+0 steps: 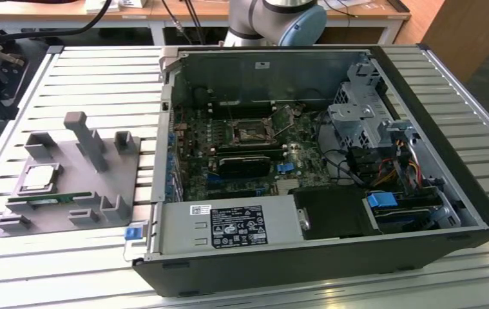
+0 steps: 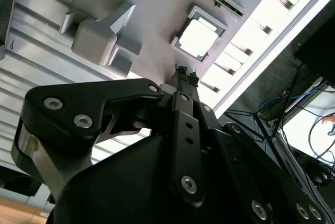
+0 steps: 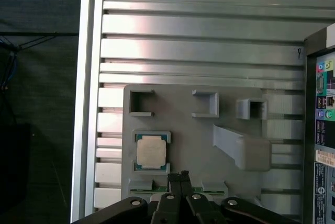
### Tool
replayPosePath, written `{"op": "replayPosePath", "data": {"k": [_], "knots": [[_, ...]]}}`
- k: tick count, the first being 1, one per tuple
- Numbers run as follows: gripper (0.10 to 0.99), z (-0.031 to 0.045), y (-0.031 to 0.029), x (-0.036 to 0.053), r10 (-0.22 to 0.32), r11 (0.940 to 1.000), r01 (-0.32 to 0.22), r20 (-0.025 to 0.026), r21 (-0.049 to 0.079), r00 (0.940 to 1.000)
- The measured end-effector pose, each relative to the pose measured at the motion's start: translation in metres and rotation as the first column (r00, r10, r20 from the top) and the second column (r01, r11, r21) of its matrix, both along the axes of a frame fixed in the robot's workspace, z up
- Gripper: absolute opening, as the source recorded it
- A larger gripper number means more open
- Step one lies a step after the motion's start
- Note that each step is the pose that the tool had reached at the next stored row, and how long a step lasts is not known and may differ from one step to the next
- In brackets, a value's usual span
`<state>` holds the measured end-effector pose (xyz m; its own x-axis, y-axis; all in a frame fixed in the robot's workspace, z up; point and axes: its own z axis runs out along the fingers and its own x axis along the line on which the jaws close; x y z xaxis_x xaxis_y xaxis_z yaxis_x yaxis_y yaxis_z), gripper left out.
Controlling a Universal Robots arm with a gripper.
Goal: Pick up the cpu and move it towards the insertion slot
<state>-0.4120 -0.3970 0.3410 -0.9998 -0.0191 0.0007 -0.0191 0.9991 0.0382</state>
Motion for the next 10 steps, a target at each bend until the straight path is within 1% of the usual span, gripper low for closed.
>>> {"op": "replayPosePath", "data": {"k": [10], "knots": [[0.106,-0.0023,0.0,-0.0003,0.0,1.0,0.0,0.0,0.0,1.0]]}}
